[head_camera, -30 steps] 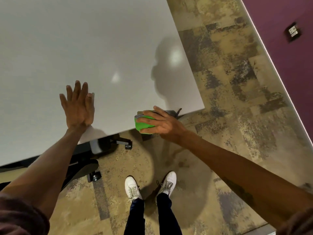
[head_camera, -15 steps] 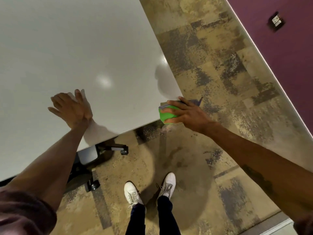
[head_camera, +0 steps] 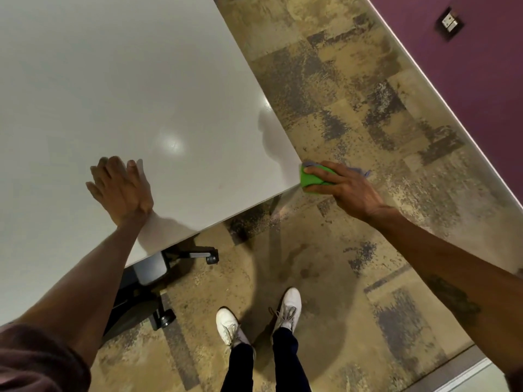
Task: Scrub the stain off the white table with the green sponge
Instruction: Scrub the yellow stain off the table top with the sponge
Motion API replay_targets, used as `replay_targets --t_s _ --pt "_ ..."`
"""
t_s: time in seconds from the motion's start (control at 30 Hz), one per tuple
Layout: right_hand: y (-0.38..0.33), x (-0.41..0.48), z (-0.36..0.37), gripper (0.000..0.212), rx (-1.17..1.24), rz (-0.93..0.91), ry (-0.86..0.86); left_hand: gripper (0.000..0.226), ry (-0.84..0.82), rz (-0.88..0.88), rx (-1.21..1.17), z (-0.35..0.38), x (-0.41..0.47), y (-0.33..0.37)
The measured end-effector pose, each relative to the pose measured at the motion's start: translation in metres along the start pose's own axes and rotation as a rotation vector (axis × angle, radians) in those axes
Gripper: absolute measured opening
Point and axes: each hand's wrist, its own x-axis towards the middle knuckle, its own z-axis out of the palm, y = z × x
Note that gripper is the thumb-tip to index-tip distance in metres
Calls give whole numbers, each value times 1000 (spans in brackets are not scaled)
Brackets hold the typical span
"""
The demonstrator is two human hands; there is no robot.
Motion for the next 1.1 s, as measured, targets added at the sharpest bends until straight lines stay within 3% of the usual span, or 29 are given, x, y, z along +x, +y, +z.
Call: replay_targets --t_s 0.13,0.2,0.23,0.33,0.43,0.53,0.63,0.87,1.1 --pt "-6 -10 8 69 10 55 111 53 8 -7 -3 0 1 -2" --pt "-6 -18 11 54 71 226 153 52 9 -16 -9 0 2 -2" --pt "-6 -22 10 49 230 374 162 51 6 -18 -13 1 1 -3" --pt "-13 -7 -11 45 1072 912 311 50 -9 -35 -19 5 3 -5" --pt "-9 23 -37 39 1366 1062 208 50 -22 -37 -34 5 2 -5" --pt "-15 53 -56 21 1330 1177 62 52 -25 -21 -26 3 2 -5" --pt "-33 82 -60 8 1315 1251 46 52 -34 -19 -30 2 1 -5" --pt "-48 131 -54 12 1480 1409 298 53 -43 -19 -18 -1 0 -2" --pt "-43 176 -50 15 1730 1440 575 56 -76 -2 56 -1 4 -1"
